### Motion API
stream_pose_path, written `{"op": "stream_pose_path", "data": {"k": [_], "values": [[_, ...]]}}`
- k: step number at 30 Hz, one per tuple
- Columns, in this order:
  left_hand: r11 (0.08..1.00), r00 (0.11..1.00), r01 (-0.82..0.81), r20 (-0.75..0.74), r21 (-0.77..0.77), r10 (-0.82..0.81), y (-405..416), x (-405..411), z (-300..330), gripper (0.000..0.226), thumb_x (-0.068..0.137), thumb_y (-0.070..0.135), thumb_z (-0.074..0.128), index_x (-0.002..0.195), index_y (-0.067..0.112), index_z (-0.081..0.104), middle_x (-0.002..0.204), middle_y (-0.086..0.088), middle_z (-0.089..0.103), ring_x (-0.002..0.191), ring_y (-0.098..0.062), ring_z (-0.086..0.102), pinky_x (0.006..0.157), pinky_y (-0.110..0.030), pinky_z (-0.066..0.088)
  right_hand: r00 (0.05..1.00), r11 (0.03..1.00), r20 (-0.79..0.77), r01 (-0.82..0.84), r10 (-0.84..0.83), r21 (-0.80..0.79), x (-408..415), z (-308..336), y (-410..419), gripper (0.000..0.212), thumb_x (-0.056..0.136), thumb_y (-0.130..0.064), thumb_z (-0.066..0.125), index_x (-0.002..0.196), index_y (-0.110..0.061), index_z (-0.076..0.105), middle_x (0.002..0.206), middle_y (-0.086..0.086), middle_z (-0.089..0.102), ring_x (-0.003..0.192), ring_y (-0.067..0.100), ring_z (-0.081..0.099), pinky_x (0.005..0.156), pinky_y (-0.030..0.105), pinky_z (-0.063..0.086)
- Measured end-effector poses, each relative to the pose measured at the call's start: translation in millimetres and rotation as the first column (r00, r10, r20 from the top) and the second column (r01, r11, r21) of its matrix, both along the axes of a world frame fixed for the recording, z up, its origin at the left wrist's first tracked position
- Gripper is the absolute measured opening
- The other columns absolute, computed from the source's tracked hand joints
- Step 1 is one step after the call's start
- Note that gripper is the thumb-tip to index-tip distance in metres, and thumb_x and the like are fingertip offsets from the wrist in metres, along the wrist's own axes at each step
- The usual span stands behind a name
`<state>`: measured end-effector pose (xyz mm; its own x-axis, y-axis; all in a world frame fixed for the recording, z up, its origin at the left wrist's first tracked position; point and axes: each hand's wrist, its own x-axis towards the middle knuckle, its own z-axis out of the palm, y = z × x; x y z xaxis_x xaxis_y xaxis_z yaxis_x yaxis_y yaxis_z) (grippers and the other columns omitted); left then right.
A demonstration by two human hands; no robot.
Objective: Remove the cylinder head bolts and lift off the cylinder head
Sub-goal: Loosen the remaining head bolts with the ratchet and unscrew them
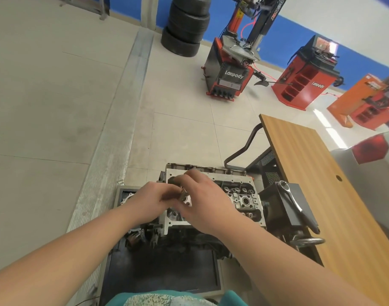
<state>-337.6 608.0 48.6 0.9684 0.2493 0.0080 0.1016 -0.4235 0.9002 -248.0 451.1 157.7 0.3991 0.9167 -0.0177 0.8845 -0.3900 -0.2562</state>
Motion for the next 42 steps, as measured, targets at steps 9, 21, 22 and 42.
{"op": "stream_pose_path", "data": {"k": [9,21,22,42], "values": [[0.998,0.999,0.029,0.017,-0.06,-0.028,-8,1,-7,0.028,0.099,0.028,0.074,0.105,0.055,0.067,0.101,0.029,0.071,0.1,0.003,0.067,0.082,-0.015,0.053,0.979,0.982,0.13,-0.14,0.156,-0.123,13,3,6,0.018,0.093,-0.006,0.064,0.104,-0.021,0.061,0.094,-0.004,0.06,0.087,0.023,0.053,0.07,0.035,0.044],[0.996,0.999,0.039,0.022,-0.08,-0.037,-5,17,3,0.017,0.078,0.049,0.077,0.089,0.057,0.068,0.092,0.026,0.072,0.079,0.009,0.064,0.071,-0.011,0.047,0.997,0.971,0.057,-0.03,0.045,-0.236,19,18,14,0.011,0.1,-0.02,0.057,0.11,-0.02,0.062,0.098,-0.001,0.062,0.09,0.025,0.062,0.072,0.038,0.051],[0.993,0.997,0.082,0.007,-0.084,-0.082,-3,16,1,0.019,0.088,0.041,0.075,0.095,0.057,0.067,0.098,0.028,0.072,0.086,0.012,0.065,0.075,-0.011,0.048,0.99,0.963,0.048,-0.116,0.131,-0.244,22,19,12,0.023,0.093,-0.008,0.061,0.112,-0.021,0.066,0.106,-0.002,0.061,0.095,0.023,0.06,0.078,0.038,0.05],[0.999,1.0,0.024,0.009,0.021,-0.025,5,17,1,0.023,0.068,0.062,0.073,0.087,0.05,0.067,0.087,0.025,0.069,0.081,0.002,0.063,0.067,-0.022,0.047,0.993,0.968,0.112,0.065,-0.039,-0.241,19,15,16,0.027,0.103,-0.054,0.048,0.097,-0.027,0.046,0.077,-0.008,0.056,0.071,0.022,0.058,0.053,0.032,0.037]]}}
